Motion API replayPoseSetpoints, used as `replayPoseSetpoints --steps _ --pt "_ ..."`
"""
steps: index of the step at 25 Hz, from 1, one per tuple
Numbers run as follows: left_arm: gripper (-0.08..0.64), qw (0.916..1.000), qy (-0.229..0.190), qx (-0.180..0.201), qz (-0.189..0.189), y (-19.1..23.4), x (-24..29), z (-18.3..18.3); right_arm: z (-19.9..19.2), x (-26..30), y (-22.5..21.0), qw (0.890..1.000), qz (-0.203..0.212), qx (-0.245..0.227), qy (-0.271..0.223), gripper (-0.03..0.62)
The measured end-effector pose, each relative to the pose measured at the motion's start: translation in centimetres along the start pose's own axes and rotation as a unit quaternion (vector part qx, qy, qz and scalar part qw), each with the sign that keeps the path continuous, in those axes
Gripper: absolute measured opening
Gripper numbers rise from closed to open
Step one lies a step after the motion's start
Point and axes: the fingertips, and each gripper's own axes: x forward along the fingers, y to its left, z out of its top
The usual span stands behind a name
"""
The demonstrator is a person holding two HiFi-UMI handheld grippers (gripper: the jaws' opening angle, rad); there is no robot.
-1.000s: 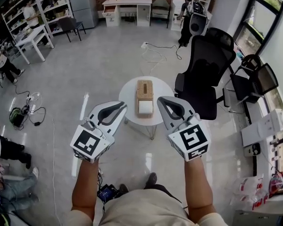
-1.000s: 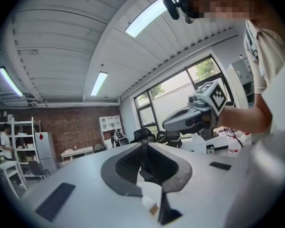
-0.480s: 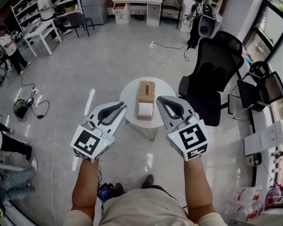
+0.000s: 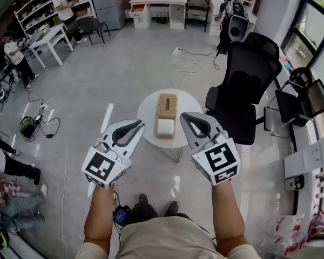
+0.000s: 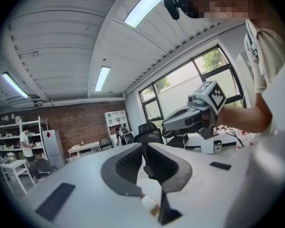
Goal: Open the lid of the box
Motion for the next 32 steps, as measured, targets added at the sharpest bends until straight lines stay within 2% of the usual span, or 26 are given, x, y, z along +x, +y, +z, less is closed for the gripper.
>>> replayPoseSetpoints --steps 4,7,14,32 --pt "0.035 0.9999 -0.003 -0.009 -0.012 1.3 1.8 0.2 -0.3 0.7 -1.4 1.0 -0.016 0.004 0.01 -0.008" --pt "0.035 0.9993 -0.009 -0.013 -0.033 2.2 3.5 -0.9 -0.6 1.2 -2.2 0.999 -0.031 0.001 0.02 -0.008" --pt "0.035 0.9969 -0.024 -0.012 -0.074 4.6 7.3 -0.9 -0.6 3.3 -4.8 0.997 -0.067 0.004 0.03 -0.008" --pt "0.035 0.9927 -0.024 -0.024 -0.116 13.9 11.3 -4.8 -0.8 12.4 -7.7 0.992 -0.111 0.013 0.052 -0.008"
